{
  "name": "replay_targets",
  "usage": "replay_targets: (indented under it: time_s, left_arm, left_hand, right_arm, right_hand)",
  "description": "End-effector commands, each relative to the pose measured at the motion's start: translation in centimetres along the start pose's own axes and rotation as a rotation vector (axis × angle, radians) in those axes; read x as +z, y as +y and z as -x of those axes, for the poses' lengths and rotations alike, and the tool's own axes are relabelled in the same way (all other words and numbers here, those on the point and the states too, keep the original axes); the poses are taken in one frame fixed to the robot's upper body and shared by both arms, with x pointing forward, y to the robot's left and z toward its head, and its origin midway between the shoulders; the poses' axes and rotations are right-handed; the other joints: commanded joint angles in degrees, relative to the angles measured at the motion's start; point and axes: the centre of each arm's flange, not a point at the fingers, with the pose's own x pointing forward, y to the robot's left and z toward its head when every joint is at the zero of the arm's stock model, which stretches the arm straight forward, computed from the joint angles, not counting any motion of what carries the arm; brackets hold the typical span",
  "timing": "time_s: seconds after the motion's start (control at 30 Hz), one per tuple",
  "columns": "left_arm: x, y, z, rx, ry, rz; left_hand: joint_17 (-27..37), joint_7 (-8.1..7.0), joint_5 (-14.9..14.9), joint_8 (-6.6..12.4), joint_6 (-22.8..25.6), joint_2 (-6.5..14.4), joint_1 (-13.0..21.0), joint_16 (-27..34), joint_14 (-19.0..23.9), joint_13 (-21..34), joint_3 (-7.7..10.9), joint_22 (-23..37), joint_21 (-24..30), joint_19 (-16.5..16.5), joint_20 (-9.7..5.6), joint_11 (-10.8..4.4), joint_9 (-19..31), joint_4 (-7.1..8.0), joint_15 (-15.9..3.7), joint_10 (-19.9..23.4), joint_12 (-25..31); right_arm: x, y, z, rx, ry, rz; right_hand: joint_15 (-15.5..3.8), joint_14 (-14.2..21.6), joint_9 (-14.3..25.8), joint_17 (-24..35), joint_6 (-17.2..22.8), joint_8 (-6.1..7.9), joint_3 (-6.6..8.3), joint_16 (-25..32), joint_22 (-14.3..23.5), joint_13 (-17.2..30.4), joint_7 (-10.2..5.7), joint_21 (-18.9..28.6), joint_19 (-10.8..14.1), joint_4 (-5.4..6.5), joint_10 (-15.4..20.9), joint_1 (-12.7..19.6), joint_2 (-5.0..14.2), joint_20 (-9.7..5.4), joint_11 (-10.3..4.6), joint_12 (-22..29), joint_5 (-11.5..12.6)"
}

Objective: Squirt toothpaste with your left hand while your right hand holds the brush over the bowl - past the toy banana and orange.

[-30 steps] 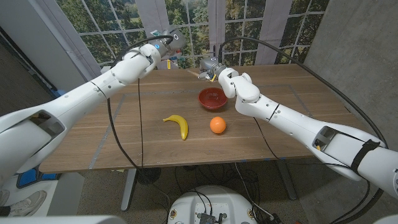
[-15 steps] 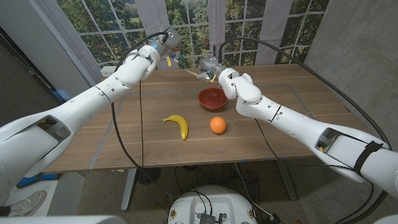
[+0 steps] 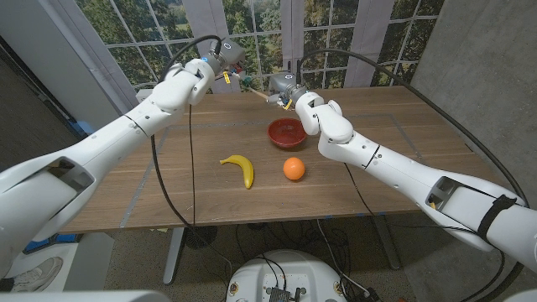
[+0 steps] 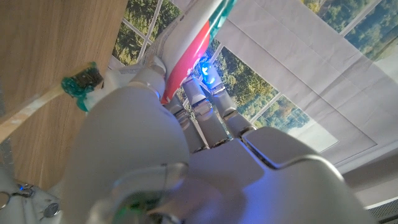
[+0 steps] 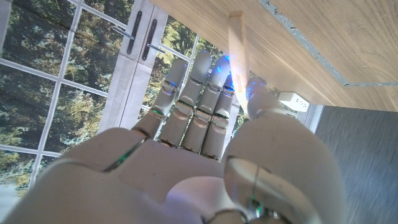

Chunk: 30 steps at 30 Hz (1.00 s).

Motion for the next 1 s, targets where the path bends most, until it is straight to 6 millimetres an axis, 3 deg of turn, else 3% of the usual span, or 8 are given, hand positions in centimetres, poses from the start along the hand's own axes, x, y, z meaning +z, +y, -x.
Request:
replay_targets:
  time_s: [0.03, 0.43, 1.0]
  left_arm:
    - [0.0, 0.0, 0.7, 0.008, 0.030, -0.021]
    - [-0.6, -0.2, 1.1, 0.055, 0.102, 0.082]
    - [-2.6, -1.8, 0.9, -0.017, 0.219, 0.566]
  left_hand:
    - [0.1, 0.26, 0.3, -0.14, 0.2, 1.1, 1.3, 0.3, 0.1, 0.1, 0.49, 0.1, 0.5, 0.2, -5.53, -0.03, 0.2, 0.19, -4.39, 0.1, 0.2]
    - [0.1, 0.62, 0.3, -0.31, 0.1, 1.1, 1.2, 0.3, 0.1, 0.0, 0.64, 0.1, 0.6, 0.3, -5.38, -0.03, 0.2, 0.21, -4.39, 0.1, 0.4]
    - [0.1, 2.11, 0.5, -1.55, -2.0, 1.5, 1.2, 0.4, 0.2, 0.3, 1.13, 0.1, 0.8, 0.6, -4.86, 0.12, 0.2, 0.21, -4.37, -0.2, 0.6]
  right_arm:
    - [-0.3, -0.3, 0.5, -0.027, 0.023, -0.011]
    - [-0.1, -0.2, 0.6, -0.021, 0.011, -0.014]
    - [-0.1, -0.2, 0.2, -0.015, 0.012, -0.022]
  right_hand:
    - [-5.20, 0.5, 0.3, 0.1, 1.1, 0.34, 3.83, 0.1, 0.1, -0.1, -0.66, 0.3, 0.0, 1.22, 2.1, 1.2, 1.20, -4.25, -2.05, -0.3, 0.4]
    - [-5.22, 0.4, 0.3, 0.1, 1.2, 0.29, 3.89, 0.0, 0.1, 0.1, -0.77, 0.3, 0.0, 1.21, 2.1, 1.2, 1.18, -4.21, -2.14, -0.3, 0.4]
    - [-5.20, 0.4, 0.3, 0.1, 1.1, 0.19, 3.92, -0.1, 0.1, 0.0, -0.73, 0.3, 0.0, 1.26, 2.0, 1.1, 1.20, -4.23, -2.16, -0.5, 0.4]
